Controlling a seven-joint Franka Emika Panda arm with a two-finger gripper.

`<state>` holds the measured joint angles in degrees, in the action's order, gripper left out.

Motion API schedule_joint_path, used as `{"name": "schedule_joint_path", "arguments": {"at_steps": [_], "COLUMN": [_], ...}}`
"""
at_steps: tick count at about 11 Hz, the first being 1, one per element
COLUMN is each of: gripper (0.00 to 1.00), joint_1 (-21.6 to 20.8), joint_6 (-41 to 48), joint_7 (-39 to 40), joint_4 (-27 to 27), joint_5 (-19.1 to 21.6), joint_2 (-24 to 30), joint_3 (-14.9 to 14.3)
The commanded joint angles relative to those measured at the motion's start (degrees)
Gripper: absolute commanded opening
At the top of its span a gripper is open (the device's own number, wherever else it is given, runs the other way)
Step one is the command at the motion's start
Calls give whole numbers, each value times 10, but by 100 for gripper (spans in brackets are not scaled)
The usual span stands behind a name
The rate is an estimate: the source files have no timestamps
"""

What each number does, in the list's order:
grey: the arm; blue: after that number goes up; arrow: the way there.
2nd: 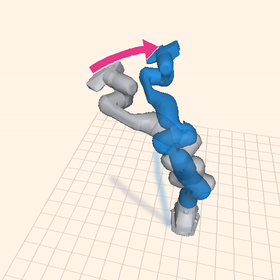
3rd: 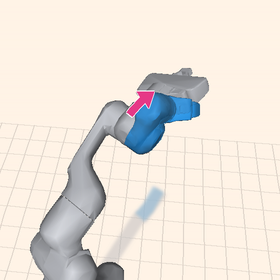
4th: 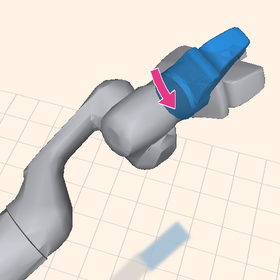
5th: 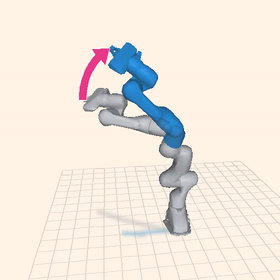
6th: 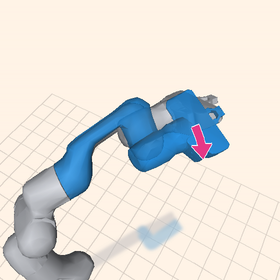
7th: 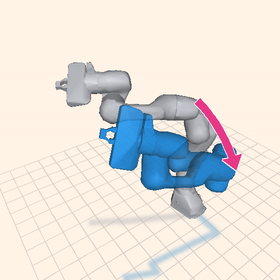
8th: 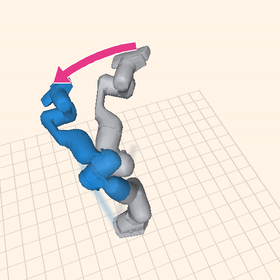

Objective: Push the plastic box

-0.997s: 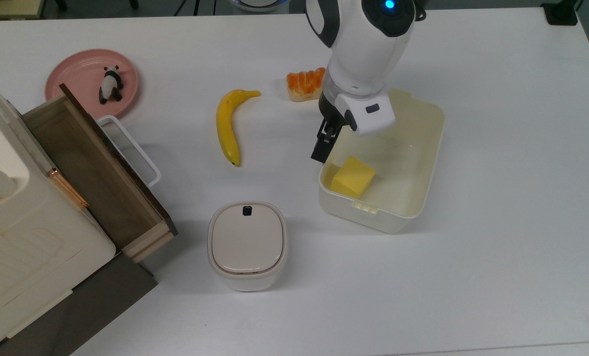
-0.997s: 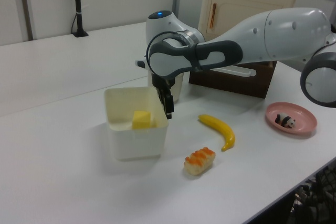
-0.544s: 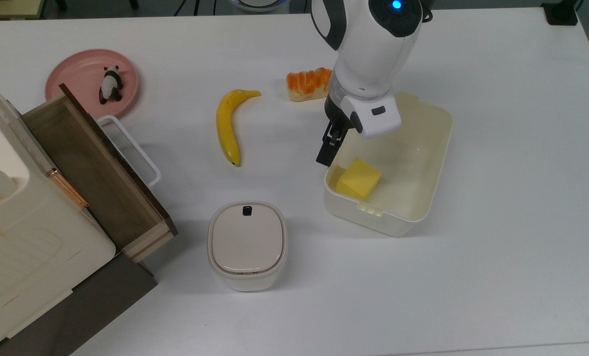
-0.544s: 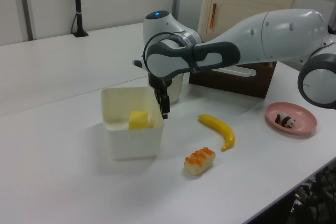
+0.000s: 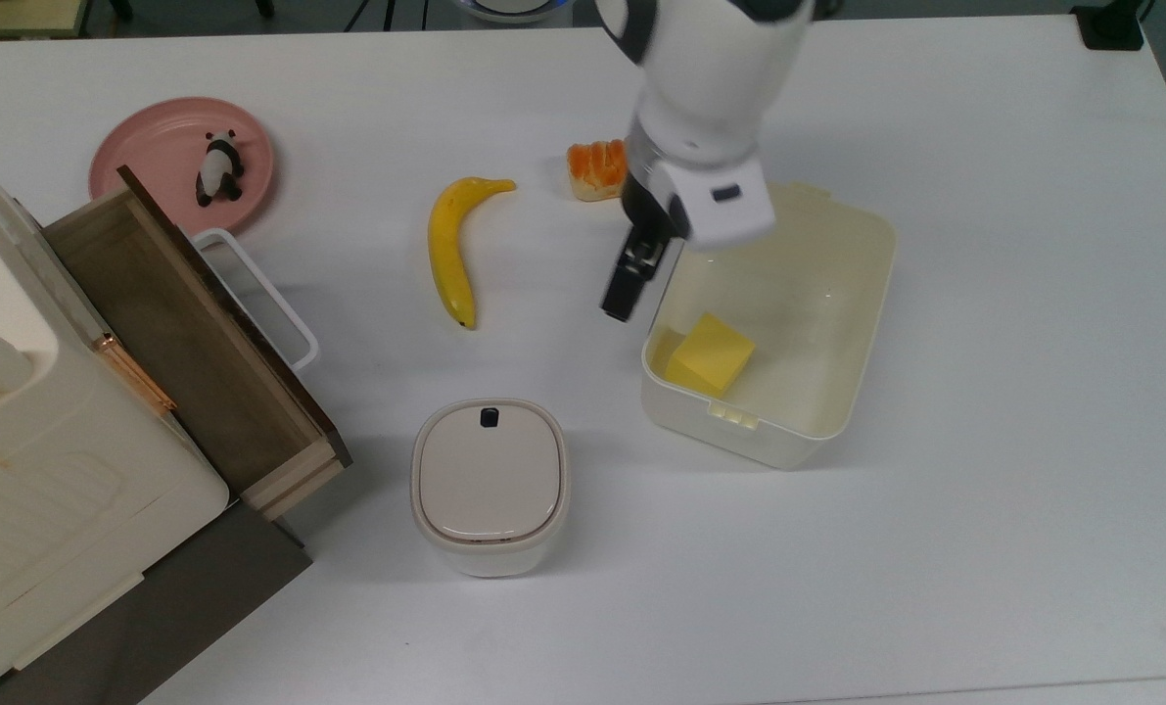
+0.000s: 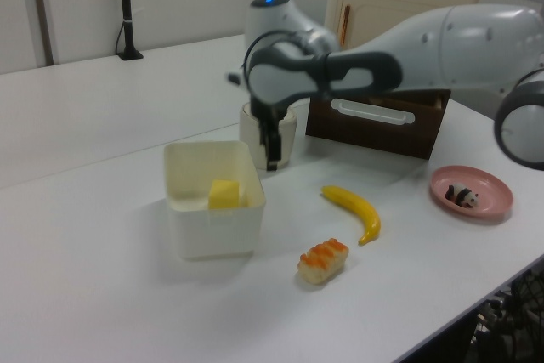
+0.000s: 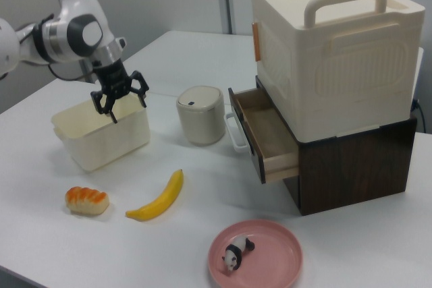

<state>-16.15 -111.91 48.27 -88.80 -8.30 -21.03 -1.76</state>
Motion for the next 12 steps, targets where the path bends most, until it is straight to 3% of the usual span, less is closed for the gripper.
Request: {"name": "schedule_joint_path", "arguments": {"at_steps": [1, 5, 8, 12], "gripper": [100, 100, 100, 100], "joint_1": [52, 104, 103, 106], "joint_6": [97, 137, 139, 164], "joint_7": [-6, -50, -328, -575], "joint_4": [-26, -26, -27, -24], "joint_5": [-1, 46, 54, 55], "joint_2": [105, 174, 178, 191], "joint_3": [3, 4, 4, 3]}}
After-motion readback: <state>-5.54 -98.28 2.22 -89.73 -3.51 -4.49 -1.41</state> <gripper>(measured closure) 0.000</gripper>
